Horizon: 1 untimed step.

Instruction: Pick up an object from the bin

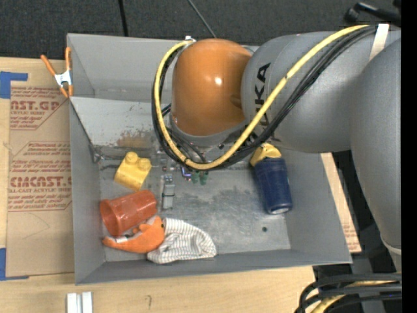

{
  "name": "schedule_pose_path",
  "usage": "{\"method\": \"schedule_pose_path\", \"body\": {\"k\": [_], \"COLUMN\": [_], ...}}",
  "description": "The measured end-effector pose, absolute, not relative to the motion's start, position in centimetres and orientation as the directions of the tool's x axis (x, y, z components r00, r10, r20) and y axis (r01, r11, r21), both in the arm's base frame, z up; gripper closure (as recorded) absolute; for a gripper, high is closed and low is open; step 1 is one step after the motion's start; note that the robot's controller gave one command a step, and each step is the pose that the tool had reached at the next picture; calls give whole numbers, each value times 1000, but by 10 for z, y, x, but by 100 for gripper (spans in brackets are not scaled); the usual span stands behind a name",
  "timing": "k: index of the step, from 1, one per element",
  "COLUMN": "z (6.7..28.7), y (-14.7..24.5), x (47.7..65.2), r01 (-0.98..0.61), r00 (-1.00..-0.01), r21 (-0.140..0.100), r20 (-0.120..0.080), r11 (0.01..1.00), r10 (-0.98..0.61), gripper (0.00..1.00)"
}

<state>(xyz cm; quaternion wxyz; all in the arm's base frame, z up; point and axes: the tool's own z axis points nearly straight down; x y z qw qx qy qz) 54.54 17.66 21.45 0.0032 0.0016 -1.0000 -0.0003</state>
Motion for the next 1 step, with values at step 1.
{"method": "schedule_pose_path", "body": {"k": [1], "z": [219], "y": [176], "x": [547], "r01": [-2], "r00": [-1000], "r21": [2], "r20": [-1], "r11": [1000], "r10": [-2], "gripper": [0]}}
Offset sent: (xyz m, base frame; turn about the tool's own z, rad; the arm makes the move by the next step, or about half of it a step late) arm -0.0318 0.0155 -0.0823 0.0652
